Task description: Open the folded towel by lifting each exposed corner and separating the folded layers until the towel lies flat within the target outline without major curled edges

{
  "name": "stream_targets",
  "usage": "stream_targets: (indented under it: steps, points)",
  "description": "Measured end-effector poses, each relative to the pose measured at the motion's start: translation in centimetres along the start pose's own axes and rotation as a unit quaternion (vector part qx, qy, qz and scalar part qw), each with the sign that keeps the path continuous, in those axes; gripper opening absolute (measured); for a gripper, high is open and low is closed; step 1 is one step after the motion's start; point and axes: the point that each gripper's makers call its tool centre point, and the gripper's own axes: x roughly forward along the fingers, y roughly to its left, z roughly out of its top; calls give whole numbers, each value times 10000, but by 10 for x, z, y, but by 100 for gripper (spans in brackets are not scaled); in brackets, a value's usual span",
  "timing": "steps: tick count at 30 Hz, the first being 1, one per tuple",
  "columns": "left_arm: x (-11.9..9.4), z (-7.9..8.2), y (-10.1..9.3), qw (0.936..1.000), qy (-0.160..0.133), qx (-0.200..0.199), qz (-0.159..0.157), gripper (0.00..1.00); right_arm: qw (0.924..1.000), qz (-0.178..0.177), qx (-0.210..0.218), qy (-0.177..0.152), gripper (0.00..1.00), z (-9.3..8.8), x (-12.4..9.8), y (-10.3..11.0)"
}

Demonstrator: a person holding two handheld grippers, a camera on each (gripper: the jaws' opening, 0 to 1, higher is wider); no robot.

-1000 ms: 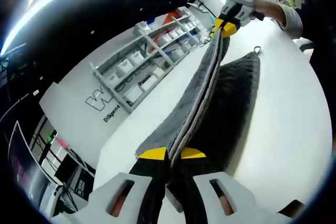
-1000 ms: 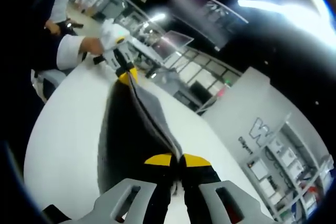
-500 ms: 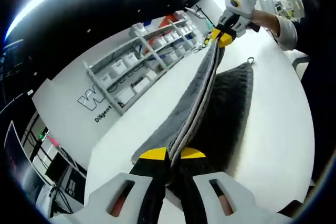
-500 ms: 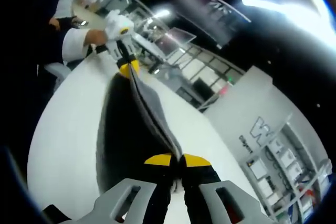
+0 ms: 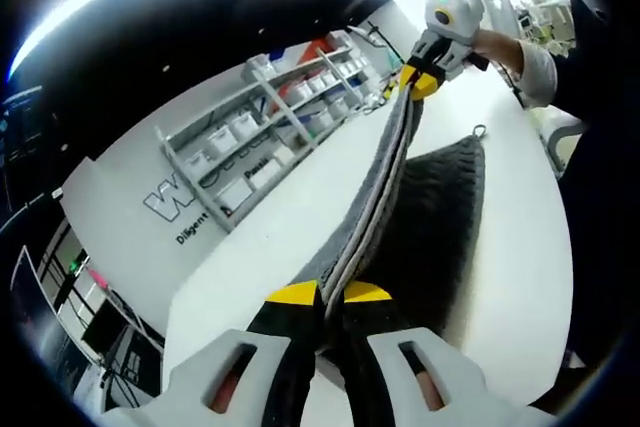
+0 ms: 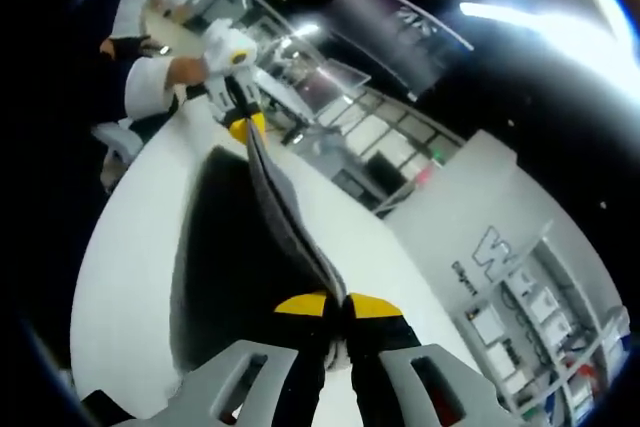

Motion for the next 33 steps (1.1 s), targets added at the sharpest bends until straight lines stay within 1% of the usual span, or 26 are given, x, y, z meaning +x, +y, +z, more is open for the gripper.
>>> stream_targets:
  steps: [1,6,11,18,25,33]
  points:
    - [-1,2,-1,10000,-31,35,-23,5,10000,-17,-7,-2,1,0,-1,-1]
    - [-7,11,2,10000,-52,-74,21,5,10000,-65,-23,-21,1,1,-4,-4]
    - [-13,21,5,9998,-174,-126,62,5,9999,-137,-13,-80,1,6,-10,-9]
    - [-18,29,7,9996,-251,-138,85,5,9997,-188,-31,-154,1,12,-15,-12]
    - [-27,42,11,9989,-373,-168,226,5,9992,-290,-69,-258,1,21,-23,-17]
    - [-30,51,18,9978,-519,-180,370,5,9984,-410,-82,-378,1,28,-27,-24]
